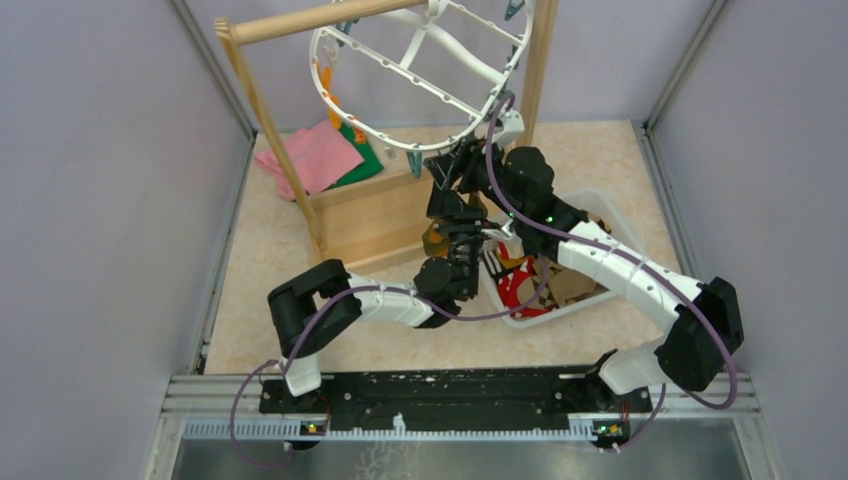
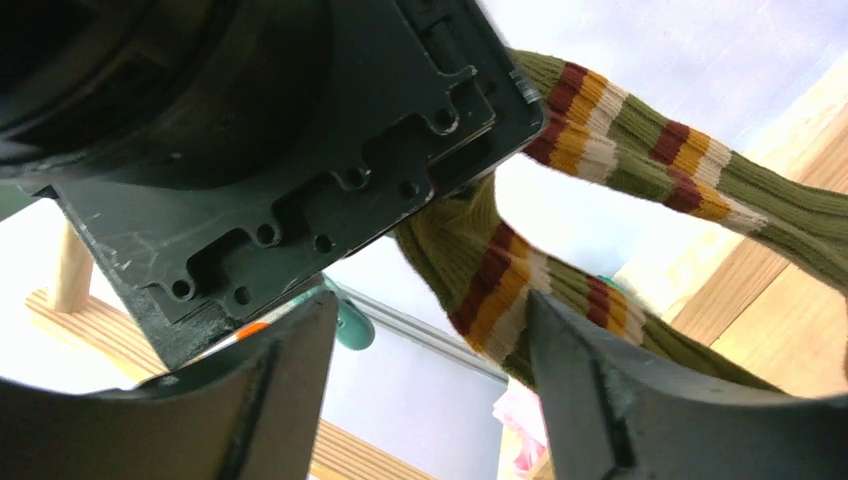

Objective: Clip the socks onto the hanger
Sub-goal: Clamp the sock onto the hanger.

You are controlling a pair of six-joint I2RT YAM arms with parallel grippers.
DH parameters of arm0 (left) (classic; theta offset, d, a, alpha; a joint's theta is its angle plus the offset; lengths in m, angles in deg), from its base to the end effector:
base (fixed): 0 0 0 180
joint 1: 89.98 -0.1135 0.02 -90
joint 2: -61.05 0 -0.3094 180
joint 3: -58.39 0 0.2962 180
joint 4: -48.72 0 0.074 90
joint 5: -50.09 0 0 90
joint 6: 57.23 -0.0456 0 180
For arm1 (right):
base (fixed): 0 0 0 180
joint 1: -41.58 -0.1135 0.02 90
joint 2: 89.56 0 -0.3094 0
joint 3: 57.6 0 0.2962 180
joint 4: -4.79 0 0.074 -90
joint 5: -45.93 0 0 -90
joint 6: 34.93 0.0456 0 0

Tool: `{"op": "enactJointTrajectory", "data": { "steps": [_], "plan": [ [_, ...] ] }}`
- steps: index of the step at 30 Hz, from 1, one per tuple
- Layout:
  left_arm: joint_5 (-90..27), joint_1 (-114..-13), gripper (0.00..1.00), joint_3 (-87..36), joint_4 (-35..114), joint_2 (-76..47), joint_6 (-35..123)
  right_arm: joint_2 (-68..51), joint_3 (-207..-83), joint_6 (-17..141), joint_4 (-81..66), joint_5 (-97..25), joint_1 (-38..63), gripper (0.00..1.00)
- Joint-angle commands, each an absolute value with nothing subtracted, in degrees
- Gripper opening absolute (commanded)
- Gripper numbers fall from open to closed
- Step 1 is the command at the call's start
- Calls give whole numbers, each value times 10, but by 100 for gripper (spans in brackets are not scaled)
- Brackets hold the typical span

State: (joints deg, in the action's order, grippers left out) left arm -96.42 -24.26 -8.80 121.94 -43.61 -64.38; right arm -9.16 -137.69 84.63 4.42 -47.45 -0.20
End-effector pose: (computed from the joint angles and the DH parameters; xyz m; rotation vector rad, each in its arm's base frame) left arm 0.2048 -0.3616 0.2906 0.7460 1.0629 0.9372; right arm 0.2882 0.2539 0.4155 -0.1285 1.6555 0.9167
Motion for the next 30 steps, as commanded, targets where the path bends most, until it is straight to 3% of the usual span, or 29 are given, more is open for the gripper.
{"op": "enactJointTrajectory", "data": {
  "steps": [1,2,3,7,10,13,14,17,25,30],
  "plan": [
    [-978,-234,80,-84,1383,-410,-599,-99,-1384,834,34,-475,7,70],
    [-983,-231,83,-77,1374,-404,-581,-105,-1379,831,32,-477,10,79],
    [-988,-228,87,-68,1362,-395,-560,-111,-1374,828,30,-476,12,96],
    [-1008,-211,96,-25,1237,-333,-421,-148,-1339,778,30,-450,20,98],
    [-995,-201,99,8,1007,-252,-209,-179,-1316,740,20,-419,29,99],
    [-865,-205,99,14,663,-148,70,-209,-1302,714,-12,-400,38,99],
    [-809,-208,99,26,627,-117,118,-216,-1301,705,-24,-395,42,99],
    [-702,-214,99,90,623,-48,171,-238,-1297,672,-60,-385,53,99],
    [-549,-233,99,151,597,34,254,-313,-1270,521,-165,-328,78,99],
    [-361,-323,99,178,603,41,323,-312,-1304,501,-291,-251,161,99]
  ]
}}
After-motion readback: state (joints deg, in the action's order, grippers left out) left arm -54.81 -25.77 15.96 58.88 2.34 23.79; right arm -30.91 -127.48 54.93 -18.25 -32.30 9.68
